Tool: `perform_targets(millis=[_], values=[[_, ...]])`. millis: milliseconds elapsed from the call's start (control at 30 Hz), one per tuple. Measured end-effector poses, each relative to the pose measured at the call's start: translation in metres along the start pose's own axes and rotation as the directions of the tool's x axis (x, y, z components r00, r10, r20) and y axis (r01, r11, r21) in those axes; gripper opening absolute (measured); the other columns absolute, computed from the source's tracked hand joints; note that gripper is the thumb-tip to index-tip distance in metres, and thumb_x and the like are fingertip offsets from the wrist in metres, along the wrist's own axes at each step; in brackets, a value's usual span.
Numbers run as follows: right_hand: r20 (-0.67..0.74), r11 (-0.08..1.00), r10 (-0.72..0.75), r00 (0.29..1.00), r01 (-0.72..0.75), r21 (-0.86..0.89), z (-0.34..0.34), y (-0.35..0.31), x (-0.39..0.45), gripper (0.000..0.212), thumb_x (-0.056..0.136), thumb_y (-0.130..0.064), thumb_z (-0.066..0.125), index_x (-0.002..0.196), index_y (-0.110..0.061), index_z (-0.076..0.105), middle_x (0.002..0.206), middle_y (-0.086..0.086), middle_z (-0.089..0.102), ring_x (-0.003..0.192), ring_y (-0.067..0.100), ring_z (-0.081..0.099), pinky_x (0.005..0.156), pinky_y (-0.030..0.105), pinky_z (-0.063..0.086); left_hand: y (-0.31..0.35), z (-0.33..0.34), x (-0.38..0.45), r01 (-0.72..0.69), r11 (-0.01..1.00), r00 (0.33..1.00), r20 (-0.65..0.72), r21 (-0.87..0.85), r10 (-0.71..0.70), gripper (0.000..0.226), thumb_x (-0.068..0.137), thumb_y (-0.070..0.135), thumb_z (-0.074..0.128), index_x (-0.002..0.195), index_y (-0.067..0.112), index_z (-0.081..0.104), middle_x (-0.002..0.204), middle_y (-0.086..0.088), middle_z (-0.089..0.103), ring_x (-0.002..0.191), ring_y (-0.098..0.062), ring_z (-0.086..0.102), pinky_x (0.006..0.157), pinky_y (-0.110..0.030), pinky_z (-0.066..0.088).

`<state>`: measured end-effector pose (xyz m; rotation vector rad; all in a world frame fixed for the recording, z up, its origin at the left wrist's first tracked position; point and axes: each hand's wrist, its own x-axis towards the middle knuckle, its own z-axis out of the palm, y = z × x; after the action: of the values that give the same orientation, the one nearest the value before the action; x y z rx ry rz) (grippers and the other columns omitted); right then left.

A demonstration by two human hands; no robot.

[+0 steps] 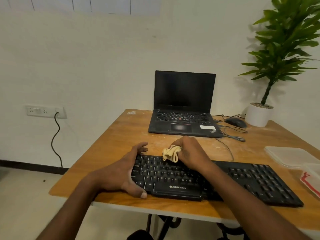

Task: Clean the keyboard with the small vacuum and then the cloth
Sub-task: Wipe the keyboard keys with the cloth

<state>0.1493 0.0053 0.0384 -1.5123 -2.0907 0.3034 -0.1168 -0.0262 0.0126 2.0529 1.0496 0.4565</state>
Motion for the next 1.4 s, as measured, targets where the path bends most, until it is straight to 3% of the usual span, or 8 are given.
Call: perform_targets(millis=[233, 367, 500, 733, 1000, 1167, 1267, 1400], values=[[-0.062, 0.993, -0.103, 0.993, 0.106, 0.046, 0.04, -0.043, 0.01, 0.028, 0.082, -0.007, 0.07, 0.1, -0.026, 0.08, 0.094, -0.005, 0.076, 0.088, 0.014, 0.067, 0.08, 0.039, 0.058, -0.002, 0.003, 0.001, -0.005, 0.999, 1.0, -0.01, -0.038, 0.004, 0.148, 0.058, 0.039, 0.103, 0.15, 0.07, -0.008, 0.158, 0.027, 0.026, 0.137, 0.002, 0.044, 0.113, -0.025, 0.045], [0.008, 0.977, -0.207, 0.978, 0.208, -0.047, 0.027, -0.047, -0.011, 0.032, 0.082, -0.004, 0.07, 0.105, -0.026, 0.078, 0.1, -0.004, 0.076, 0.093, 0.017, 0.067, 0.078, 0.038, 0.057, -0.001, 0.002, -0.001, 0.0, 0.999, 1.0, -0.017, -0.043, -0.001, 0.15, 0.048, 0.054, 0.103, 0.149, 0.072, -0.006, 0.157, 0.031, 0.023, 0.138, -0.002, 0.044, 0.11, -0.029, 0.048], [-0.018, 0.989, -0.099, 0.995, 0.097, -0.112, -0.009, 0.005, -0.044, 0.03, 0.082, -0.004, 0.073, 0.102, -0.026, 0.079, 0.096, -0.006, 0.076, 0.09, 0.014, 0.067, 0.076, 0.041, 0.058, -0.009, 0.002, 0.002, -0.019, 1.0, 1.0, -0.013, -0.016, 0.019, 0.149, 0.046, 0.059, 0.102, 0.149, 0.073, -0.004, 0.155, 0.036, 0.021, 0.14, 0.005, 0.035, 0.106, -0.023, 0.043], [-0.065, 0.974, 0.129, 0.99, -0.139, -0.181, -0.095, 0.077, -0.111, 0.024, 0.083, -0.005, 0.075, 0.096, -0.025, 0.08, 0.094, -0.009, 0.075, 0.085, 0.007, 0.065, 0.074, 0.037, 0.057, -0.018, 0.0, 0.008, 0.0, 1.0, 1.0, -0.008, 0.027, 0.001, 0.156, 0.04, 0.065, 0.101, 0.154, 0.064, -0.005, 0.152, 0.035, 0.027, 0.139, 0.002, 0.038, 0.105, -0.027, 0.046], [-0.005, 0.96, 0.202, 0.979, -0.199, -0.197, -0.104, 0.088, -0.133, 0.027, 0.083, -0.007, 0.075, 0.099, -0.029, 0.079, 0.098, -0.013, 0.069, 0.088, 0.007, 0.062, 0.074, 0.033, 0.057, -0.016, -0.001, 0.008, 0.023, 0.999, 1.0, 0.016, 0.044, -0.024, 0.154, 0.04, 0.066, 0.1, 0.153, 0.065, -0.004, 0.148, 0.034, 0.031, 0.135, -0.002, 0.045, 0.107, -0.03, 0.048], [-0.131, 0.921, 0.207, 0.969, -0.238, -0.308, -0.097, 0.089, -0.132, 0.025, 0.083, -0.015, 0.076, 0.101, -0.033, 0.078, 0.095, -0.017, 0.064, 0.084, 0.006, 0.057, 0.063, 0.023, 0.048, -0.012, -0.002, 0.008, 0.03, 0.999, 0.999, 0.035, 0.045, -0.031, 0.15, 0.04, 0.067, 0.1, 0.152, 0.065, 0.0, 0.147, 0.027, 0.034, 0.133, -0.006, 0.048, 0.106, -0.031, 0.051], [-0.039, 0.948, 0.23, 0.972, -0.233, -0.218, -0.106, 0.086, -0.135, 0.024, 0.085, -0.012, 0.075, 0.097, -0.033, 0.077, 0.088, -0.022, 0.062, 0.082, 0.002, 0.059, 0.063, 0.02, 0.049, -0.01, -0.001, 0.006, 0.035, 0.999, 0.999, 0.031, 0.035, -0.036, 0.148, 0.042, 0.065, 0.1, 0.152, 0.065, 0.001, 0.147, 0.027, 0.034, 0.133, -0.004, 0.048, 0.107, -0.031, 0.05], [-0.081, 0.962, 0.271, 0.959, -0.273, -0.016, -0.114, 0.075, -0.138, 0.029, 0.078, -0.001, 0.071, 0.09, -0.026, 0.079, 0.087, -0.009, 0.072, 0.082, 0.008, 0.063, 0.073, 0.042, 0.055, -0.003, 0.0, 0.003, 0.048, 0.999, 0.998, 0.042, 0.008, -0.048, 0.144, 0.045, 0.06, 0.101, 0.152, 0.065, 0.004, 0.149, 0.026, 0.034, 0.127, 0.007, 0.05, 0.101, -0.024, 0.052]])
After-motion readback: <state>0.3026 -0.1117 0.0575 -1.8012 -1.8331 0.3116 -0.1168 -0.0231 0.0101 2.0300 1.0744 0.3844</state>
